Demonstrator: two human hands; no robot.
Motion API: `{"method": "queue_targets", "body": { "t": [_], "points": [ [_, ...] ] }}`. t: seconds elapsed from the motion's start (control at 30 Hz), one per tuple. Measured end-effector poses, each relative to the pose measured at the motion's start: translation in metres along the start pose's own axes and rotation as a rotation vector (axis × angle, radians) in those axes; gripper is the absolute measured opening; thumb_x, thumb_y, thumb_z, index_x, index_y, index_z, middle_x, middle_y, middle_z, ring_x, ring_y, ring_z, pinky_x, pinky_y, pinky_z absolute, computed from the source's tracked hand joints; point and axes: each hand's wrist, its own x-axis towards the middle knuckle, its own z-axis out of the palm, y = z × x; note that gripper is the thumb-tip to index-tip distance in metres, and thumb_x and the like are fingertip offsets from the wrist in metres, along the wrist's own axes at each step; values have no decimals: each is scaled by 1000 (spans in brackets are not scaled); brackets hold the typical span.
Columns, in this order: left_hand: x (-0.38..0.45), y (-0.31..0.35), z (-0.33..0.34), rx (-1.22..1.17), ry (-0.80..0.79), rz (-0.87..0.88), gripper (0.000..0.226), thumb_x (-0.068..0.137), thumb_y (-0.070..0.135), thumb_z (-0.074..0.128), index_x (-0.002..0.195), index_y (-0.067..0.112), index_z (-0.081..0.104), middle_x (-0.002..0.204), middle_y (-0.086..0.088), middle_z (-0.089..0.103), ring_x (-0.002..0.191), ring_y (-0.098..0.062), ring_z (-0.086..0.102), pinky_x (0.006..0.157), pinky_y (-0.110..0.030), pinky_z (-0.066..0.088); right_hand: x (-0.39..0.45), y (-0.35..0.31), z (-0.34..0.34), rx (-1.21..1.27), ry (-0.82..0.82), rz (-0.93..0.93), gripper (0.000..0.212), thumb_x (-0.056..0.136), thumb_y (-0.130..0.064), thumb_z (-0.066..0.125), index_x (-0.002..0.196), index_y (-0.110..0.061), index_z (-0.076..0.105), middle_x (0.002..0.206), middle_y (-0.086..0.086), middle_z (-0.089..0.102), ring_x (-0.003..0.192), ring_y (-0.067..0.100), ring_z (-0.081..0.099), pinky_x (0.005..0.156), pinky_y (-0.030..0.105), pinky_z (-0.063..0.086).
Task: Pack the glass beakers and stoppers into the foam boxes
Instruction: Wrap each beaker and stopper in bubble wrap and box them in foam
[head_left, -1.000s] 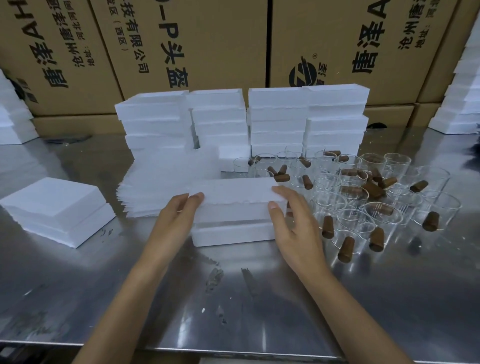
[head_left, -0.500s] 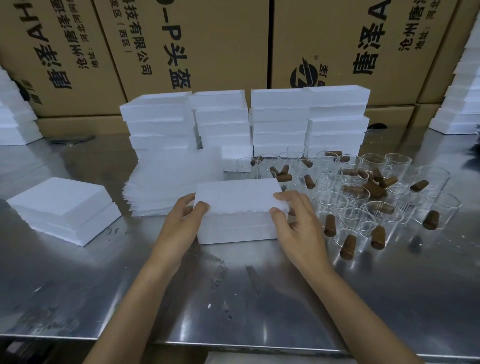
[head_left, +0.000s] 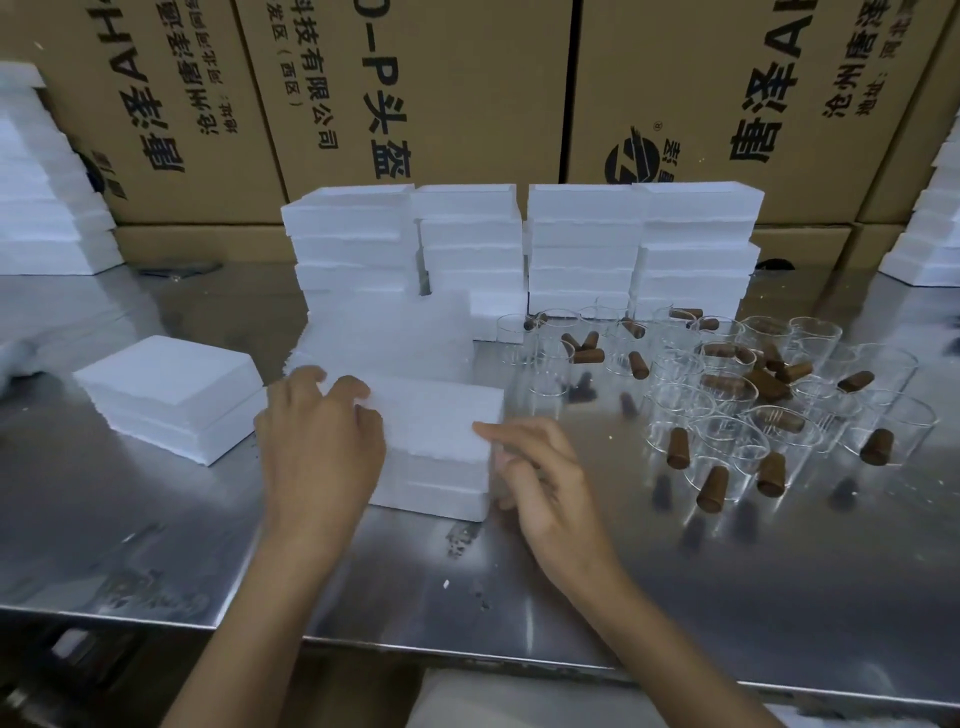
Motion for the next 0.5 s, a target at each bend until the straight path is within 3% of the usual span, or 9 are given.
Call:
{"method": "queue_targets", "body": {
  "t": [0.07, 0.13, 0.23, 0.33, 0.4, 0.5],
  "points": [
    [0, 6, -1, -25, 13, 117, 21, 90, 7, 58, 105, 9, 72, 119, -14, 58, 108, -36, 52, 88, -43, 38, 1, -7, 22, -7, -83, 35, 39, 91, -42, 43, 116, -37, 72, 115, -17, 53, 103, 7, 61, 89, 43, 53],
    [-2, 7, 1, 5, -73, 170, 23, 95, 15, 52, 110, 12, 70, 119, -10, 59, 105, -35, 53, 86, -42, 39, 6, -16, 43, 12, -166, 112, 40, 89, -54, 37, 111, -50, 70, 120, -19, 51, 113, 2, 57, 98, 39, 50],
    [0, -4, 0, 29, -122, 85, 34, 95, 34, 52, 122, 15, 64, 128, -11, 56, 112, -38, 48, 91, -43, 39, 18, -29, 61, 249, -184, 357, 45, 79, -66, 40, 107, -48, 71, 126, -19, 59, 112, 8, 61, 95, 43, 55],
    [0, -16, -1, 152, -141, 79, 56, 82, 51, 66, 121, 11, 59, 123, -11, 55, 111, -38, 50, 95, -45, 38, 23, -34, 64, 374, -206, 447, 36, 97, -54, 38, 123, -47, 62, 126, -8, 63, 113, 24, 65, 98, 44, 51],
    [-1, -24, 2, 275, -143, 140, 59, 76, 44, 74, 120, 10, 54, 120, -12, 53, 106, -37, 52, 96, -45, 37, 27, -34, 63, 391, -225, 471, 41, 104, -42, 29, 137, -39, 53, 129, 2, 64, 116, 31, 63, 100, 42, 50],
    [1, -36, 4, 345, -127, 99, 54, 76, 29, 76, 119, 11, 50, 120, -9, 53, 112, -35, 51, 103, -48, 31, 37, -29, 57, 374, -138, 564, 42, 105, -35, 32, 139, -21, 51, 126, 17, 66, 116, 34, 62, 82, 32, 49]
  ]
}}
